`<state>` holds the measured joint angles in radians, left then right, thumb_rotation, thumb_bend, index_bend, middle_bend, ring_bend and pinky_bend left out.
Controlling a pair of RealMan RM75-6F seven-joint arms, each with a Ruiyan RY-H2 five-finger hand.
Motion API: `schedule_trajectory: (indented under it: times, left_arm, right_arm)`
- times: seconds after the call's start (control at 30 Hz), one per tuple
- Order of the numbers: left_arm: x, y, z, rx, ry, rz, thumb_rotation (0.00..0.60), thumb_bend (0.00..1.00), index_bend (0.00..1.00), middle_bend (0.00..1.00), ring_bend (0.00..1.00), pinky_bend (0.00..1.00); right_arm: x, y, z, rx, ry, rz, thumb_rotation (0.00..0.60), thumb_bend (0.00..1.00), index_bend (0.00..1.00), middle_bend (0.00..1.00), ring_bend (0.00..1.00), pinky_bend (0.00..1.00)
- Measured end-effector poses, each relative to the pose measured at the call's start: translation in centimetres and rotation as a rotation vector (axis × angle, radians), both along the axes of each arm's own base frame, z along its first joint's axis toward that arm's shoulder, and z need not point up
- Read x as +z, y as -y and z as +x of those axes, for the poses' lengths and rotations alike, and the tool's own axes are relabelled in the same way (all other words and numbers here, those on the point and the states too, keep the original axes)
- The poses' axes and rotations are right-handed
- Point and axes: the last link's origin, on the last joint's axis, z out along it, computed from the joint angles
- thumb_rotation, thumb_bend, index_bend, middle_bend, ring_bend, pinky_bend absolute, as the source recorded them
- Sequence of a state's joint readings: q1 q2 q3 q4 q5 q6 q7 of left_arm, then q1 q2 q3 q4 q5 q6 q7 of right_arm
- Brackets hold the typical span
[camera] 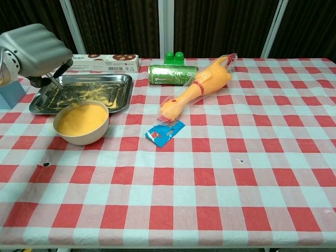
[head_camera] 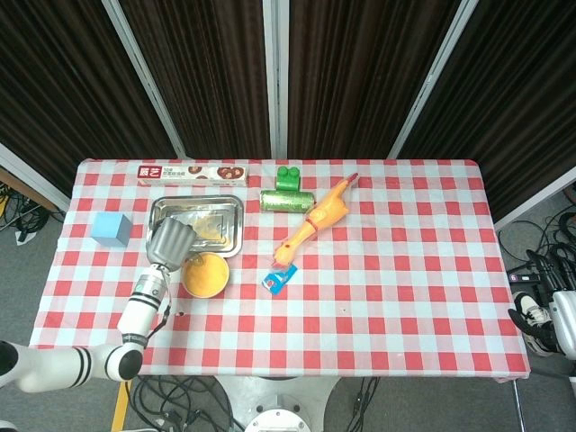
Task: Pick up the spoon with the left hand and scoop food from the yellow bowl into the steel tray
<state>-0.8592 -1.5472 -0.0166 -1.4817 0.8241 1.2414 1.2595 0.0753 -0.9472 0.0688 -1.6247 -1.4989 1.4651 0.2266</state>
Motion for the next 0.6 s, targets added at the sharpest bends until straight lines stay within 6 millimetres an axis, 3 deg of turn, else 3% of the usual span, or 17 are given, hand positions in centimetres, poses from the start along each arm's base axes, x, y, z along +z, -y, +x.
schedule_trajectory:
  times: [0.6]
  left_arm:
    - [-4.3,2.1,-0.5,-0.206,-0.211,0.085,0.6,0.41,0.73,0.95,0.92,0.96]
  right_arm:
    - [-0.2,0.0,0.3,0.0,0.001,0.001,0.6,0.16,0.0,0.12,0.0,0.04]
